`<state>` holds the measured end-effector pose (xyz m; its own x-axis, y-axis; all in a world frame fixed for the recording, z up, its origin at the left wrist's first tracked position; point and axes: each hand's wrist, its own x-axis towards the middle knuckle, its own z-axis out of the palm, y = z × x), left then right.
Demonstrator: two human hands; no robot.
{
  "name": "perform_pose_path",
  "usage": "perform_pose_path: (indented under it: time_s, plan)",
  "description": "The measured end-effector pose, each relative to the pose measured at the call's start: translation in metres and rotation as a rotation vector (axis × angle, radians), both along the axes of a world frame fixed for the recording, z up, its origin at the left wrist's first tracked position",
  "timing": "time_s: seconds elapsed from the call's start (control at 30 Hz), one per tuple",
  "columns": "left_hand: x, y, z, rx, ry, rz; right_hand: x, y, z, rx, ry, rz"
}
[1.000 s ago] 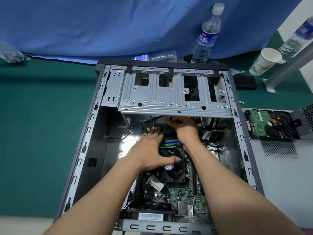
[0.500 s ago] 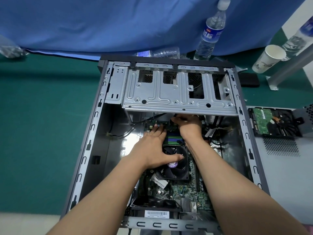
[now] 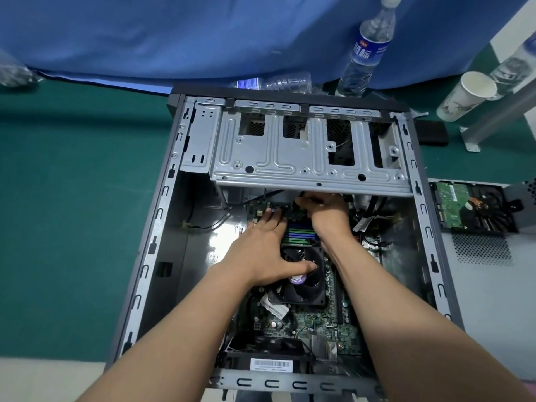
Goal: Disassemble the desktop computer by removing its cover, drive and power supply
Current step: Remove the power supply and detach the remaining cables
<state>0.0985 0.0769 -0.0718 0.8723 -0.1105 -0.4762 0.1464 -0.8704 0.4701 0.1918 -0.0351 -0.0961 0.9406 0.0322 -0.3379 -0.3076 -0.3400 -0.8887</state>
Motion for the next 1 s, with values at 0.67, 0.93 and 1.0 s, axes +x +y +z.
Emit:
perform_pose_path:
  time_s: [0.67,0.93,1.0]
  plan:
    - [0.0,0.001,-0.002,-0.004,-0.02,0.006,-0.001,0.001,0.006,-0.029,0.027,-0.011]
    - [-0.001,0.0,0.0,-0.002,-0.011,0.004,-0.006,0.0,0.011,0.094,0.021,-0.034]
    - [0.0,0.0,0.001,-0.001,-0.01,0.002,-0.005,-0.003,0.008,-0.024,0.009,0.028]
